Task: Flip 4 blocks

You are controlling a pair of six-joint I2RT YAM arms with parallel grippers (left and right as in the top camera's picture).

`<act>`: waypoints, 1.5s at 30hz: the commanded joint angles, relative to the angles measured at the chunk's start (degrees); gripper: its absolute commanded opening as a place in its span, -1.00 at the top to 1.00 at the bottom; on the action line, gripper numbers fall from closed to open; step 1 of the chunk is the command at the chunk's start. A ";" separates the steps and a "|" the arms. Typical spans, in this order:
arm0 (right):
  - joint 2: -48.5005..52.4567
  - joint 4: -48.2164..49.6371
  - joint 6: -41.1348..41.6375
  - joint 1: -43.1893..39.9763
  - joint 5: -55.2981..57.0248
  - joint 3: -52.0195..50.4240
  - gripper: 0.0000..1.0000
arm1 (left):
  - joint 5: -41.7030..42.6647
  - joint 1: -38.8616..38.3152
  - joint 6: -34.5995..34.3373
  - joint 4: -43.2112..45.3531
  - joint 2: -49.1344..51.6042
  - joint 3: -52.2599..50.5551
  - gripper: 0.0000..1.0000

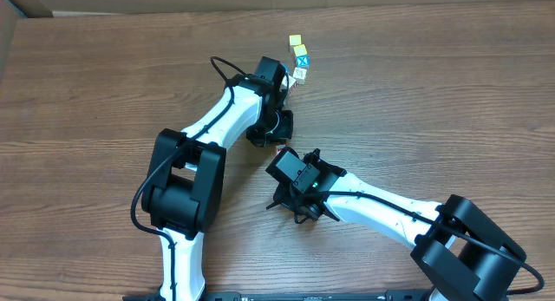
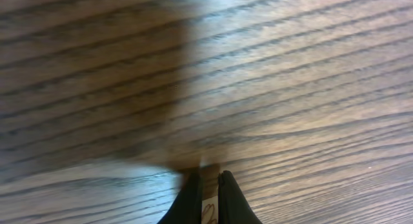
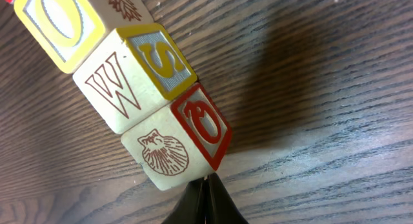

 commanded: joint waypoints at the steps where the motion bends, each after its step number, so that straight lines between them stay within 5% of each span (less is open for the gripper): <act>1: 0.59 0.46 0.31 0.28 0.28 -0.44 0.92 | 1.09 -1.09 1.49 0.20 0.44 -0.63 0.92; 26: -2.36 -2.21 -0.98 0.11 -2.73 -0.26 0.93 | -1.03 -0.24 1.46 -1.99 0.35 4.33 0.92; 36: -9.55 -15.56 -24.52 -8.98 -0.55 6.86 0.92 | -4.09 4.28 -4.13 -9.53 0.35 14.51 0.92; 45: -9.55 -16.11 -49.62 -26.45 -1.18 8.26 -0.42 | -8.39 14.05 -6.95 -17.66 0.35 16.41 0.72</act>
